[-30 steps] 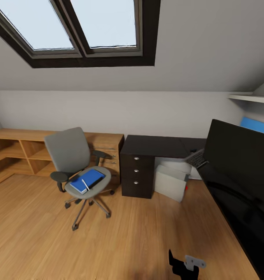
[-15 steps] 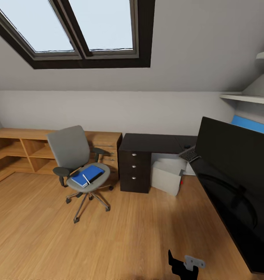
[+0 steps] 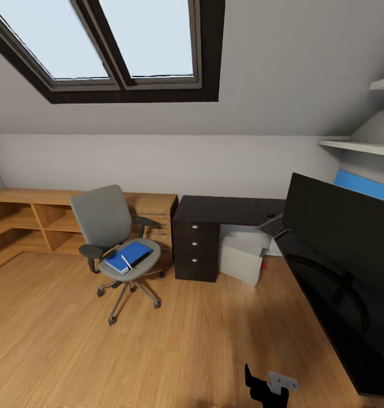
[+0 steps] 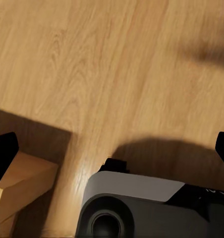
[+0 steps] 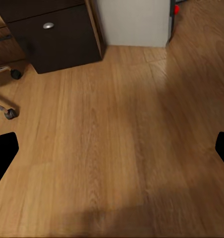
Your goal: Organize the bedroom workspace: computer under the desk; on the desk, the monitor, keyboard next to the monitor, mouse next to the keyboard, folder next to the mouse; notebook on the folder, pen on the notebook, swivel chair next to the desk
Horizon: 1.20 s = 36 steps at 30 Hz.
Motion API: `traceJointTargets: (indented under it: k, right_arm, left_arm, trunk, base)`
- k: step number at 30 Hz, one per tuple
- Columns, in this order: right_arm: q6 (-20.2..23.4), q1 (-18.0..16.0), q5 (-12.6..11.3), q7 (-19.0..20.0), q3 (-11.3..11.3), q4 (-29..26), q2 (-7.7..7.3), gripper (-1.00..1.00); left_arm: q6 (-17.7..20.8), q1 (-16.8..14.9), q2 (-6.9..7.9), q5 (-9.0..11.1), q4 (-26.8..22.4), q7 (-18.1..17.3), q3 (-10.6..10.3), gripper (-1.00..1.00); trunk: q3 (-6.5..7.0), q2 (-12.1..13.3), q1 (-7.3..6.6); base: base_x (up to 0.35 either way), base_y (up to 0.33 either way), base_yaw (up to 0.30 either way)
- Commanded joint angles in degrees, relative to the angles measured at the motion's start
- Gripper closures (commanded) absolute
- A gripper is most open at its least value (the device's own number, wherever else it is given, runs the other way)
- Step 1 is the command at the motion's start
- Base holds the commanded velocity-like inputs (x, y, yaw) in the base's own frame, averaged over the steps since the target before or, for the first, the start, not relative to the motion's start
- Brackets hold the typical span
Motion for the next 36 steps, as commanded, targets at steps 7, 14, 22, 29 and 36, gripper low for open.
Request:
traceJointTargets:
  k: [7, 14, 22, 29, 36]
  right_arm:
    - [-0.20, -0.06, -0.39, 0.58, -0.37, 0.12, -0.01, -1.00]
    - [-0.19, -0.06, -0.39, 0.58, -0.37, 0.12, -0.01, -1.00]
    - [-0.21, -0.06, -0.39, 0.58, -0.37, 0.12, 0.01, -1.00]
    - [-0.21, -0.06, -0.40, 0.58, -0.37, 0.12, -0.04, -1.00]
    - [-0.16, -0.06, -0.39, 0.58, -0.37, 0.12, -0.17, -1.00]
  left_arm:
    - [-0.23, -0.04, 0.03, 0.56, 0.03, 0.24, 0.52, -1.00]
    - [-0.24, -0.04, 0.01, 0.56, 0.03, 0.24, 0.67, -1.00]
    - [-0.24, -0.04, -0.11, 0.46, 0.03, 0.29, 0.64, -1.00]
    - [-0.24, -0.04, -0.23, 0.38, 0.03, 0.24, 0.53, -1.00]
    - [-0.24, -0.04, -0.23, 0.38, 0.03, 0.23, 0.52, -1.00]
  trunk:
    - [1.20, 2.78, -1.57]
    - [2.45, 5.59, -3.10]
    - [3.89, 8.79, -4.86]
    - [5.15, 11.60, -6.40]
    - [6.40, 14.41, -7.94]
  base:
    - [-0.288, 0.000, 0.000]
    - [-0.332, 0.000, 0.000]
    - [-0.321, -0.110, 0.000]
    - [-0.261, -0.241, -0.004]
    - [-0.258, -0.245, -0.195]
